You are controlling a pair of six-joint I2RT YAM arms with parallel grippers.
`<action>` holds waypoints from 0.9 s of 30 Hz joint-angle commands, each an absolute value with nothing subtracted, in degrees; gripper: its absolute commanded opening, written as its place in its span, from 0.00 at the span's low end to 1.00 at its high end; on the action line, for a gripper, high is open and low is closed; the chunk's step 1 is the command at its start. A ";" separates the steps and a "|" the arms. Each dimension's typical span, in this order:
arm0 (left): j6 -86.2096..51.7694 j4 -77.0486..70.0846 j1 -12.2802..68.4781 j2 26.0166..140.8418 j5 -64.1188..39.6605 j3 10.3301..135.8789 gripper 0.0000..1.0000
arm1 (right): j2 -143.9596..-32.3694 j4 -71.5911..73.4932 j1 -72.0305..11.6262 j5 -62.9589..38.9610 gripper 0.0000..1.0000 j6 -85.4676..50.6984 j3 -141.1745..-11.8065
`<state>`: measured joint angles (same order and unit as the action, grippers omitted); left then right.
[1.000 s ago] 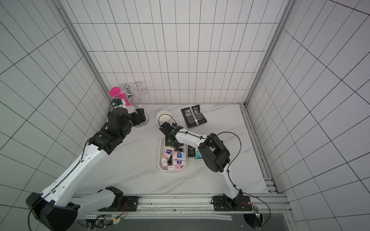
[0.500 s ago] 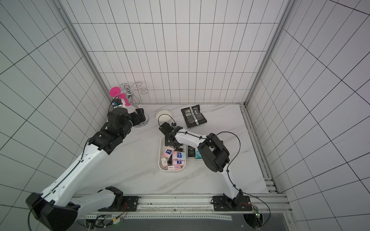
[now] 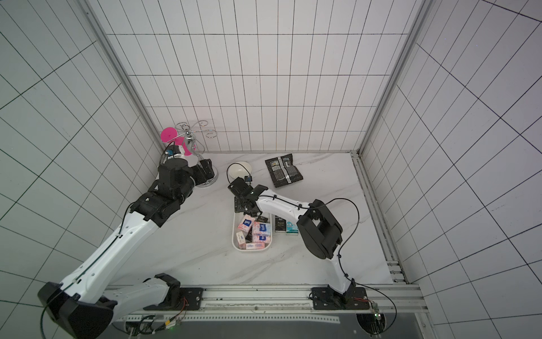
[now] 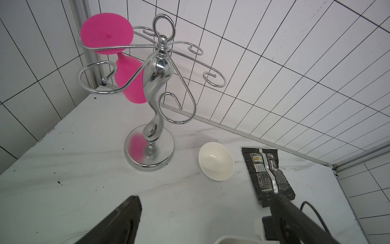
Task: Take the pocket tissues out of the storage box
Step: Pick up the pocket tissues from the storage box.
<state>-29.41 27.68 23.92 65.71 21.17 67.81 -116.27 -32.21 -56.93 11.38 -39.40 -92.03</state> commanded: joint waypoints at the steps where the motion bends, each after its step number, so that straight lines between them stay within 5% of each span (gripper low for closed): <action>1: -29.61 27.25 24.24 66.26 21.71 69.20 0.99 | -116.62 -34.19 -56.28 13.08 0.80 -39.27 -91.05; 27: -28.57 26.89 24.52 67.00 22.50 68.90 0.99 | -123.62 -30.32 -54.37 6.06 0.82 -39.36 -90.09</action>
